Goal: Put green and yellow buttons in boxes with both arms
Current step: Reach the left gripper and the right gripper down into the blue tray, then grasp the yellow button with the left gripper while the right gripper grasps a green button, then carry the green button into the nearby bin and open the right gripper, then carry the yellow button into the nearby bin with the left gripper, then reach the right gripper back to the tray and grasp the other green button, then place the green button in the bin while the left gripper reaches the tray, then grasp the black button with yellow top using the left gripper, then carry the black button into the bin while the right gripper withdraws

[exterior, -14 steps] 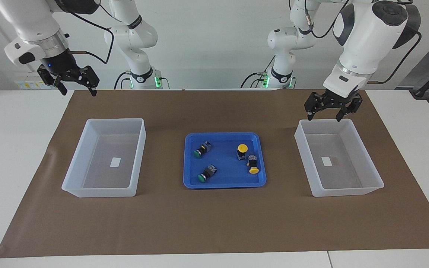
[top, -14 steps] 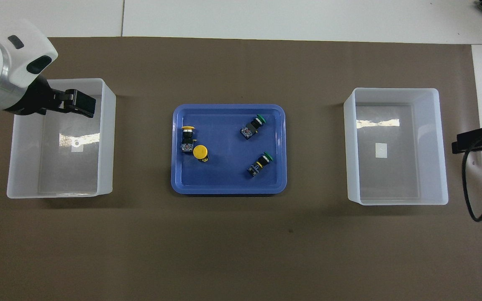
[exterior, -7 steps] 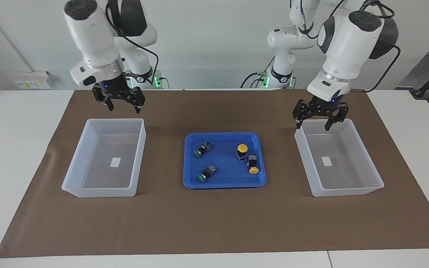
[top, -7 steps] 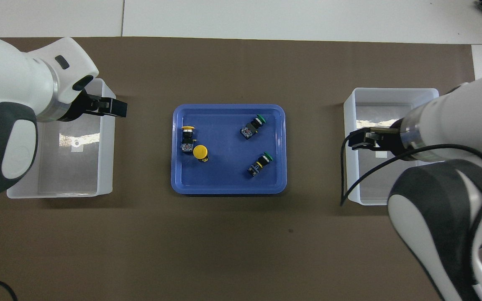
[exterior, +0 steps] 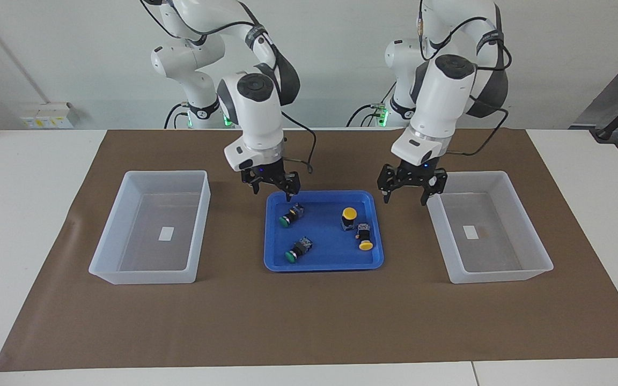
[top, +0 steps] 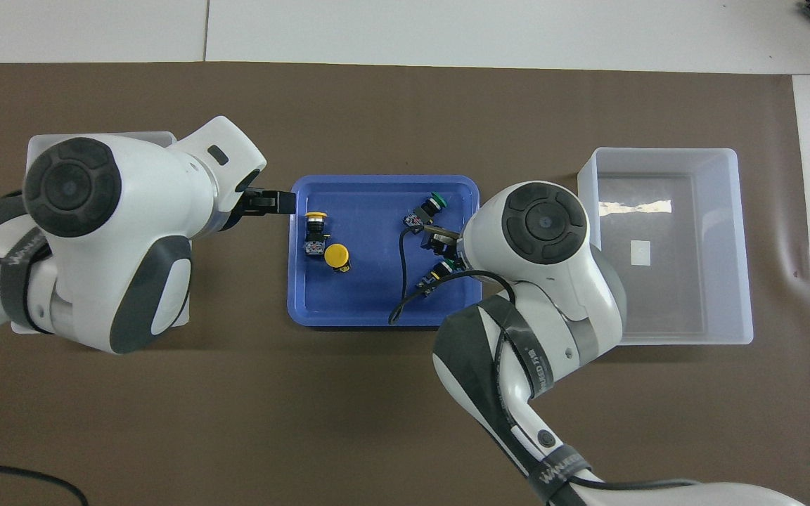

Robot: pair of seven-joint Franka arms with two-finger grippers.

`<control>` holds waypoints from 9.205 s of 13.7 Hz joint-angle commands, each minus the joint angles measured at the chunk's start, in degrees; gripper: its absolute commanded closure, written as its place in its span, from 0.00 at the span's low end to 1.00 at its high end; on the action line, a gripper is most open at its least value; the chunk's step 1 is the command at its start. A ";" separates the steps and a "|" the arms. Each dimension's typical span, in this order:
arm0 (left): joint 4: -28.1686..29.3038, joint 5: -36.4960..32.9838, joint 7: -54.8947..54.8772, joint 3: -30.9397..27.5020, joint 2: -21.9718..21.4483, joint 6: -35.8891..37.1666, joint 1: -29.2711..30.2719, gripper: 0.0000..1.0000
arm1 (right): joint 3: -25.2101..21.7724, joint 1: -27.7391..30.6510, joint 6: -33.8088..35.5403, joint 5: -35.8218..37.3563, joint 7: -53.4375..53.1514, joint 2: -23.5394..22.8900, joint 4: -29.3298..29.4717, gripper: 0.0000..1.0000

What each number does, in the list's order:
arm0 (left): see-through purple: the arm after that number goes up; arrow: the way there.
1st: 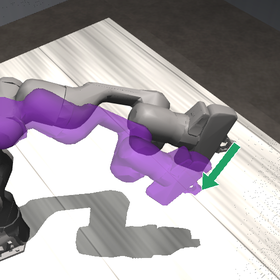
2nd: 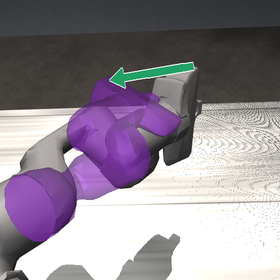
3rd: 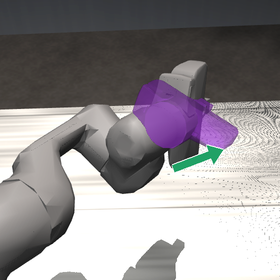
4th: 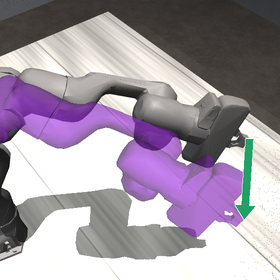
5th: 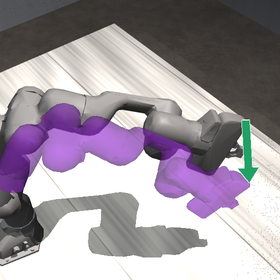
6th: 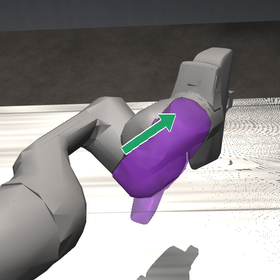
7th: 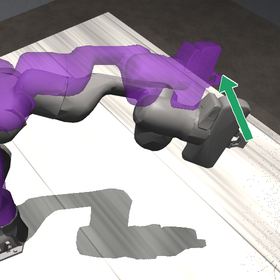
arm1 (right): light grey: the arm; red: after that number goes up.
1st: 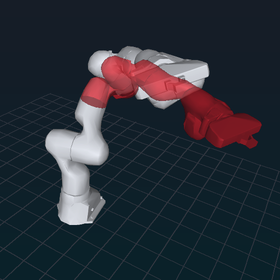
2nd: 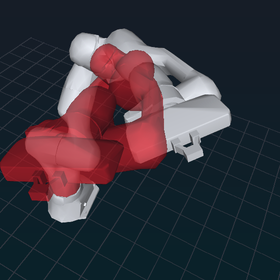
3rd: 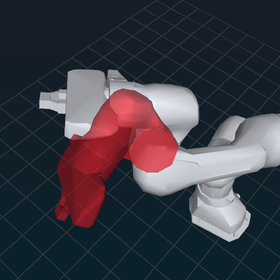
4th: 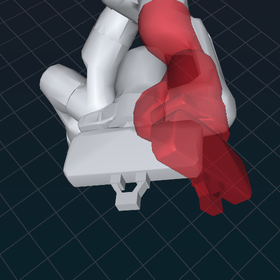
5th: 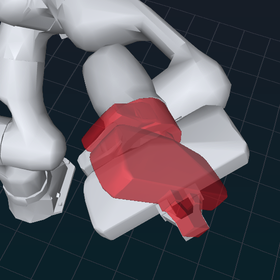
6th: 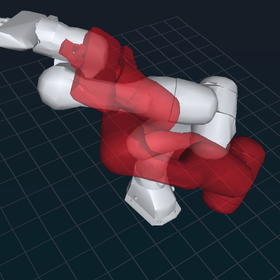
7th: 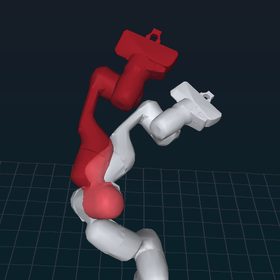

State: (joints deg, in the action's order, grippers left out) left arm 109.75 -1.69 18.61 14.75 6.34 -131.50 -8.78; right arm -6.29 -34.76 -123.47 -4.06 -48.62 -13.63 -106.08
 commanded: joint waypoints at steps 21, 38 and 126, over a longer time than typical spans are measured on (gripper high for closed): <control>7.24 0.81 11.27 -0.86 6.93 -8.51 -9.59 0.28 | -1.00 3.64 2.86 -7.82 1.04 2.09 0.52 1.00; -11.90 3.62 10.40 -1.13 7.45 10.62 -3.28 1.00 | -1.01 32.21 -16.71 -0.60 60.93 -3.33 -6.68 1.00; -20.37 4.59 -28.24 -1.74 15.45 12.93 23.26 1.00 | -1.01 29.22 33.71 4.50 48.27 16.34 12.82 0.00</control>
State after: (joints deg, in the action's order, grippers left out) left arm 89.24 3.24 -4.77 12.52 22.36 -120.11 11.96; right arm -7.53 -6.16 -93.84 -0.71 -0.24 2.33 -96.49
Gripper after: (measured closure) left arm 0.670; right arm 0.000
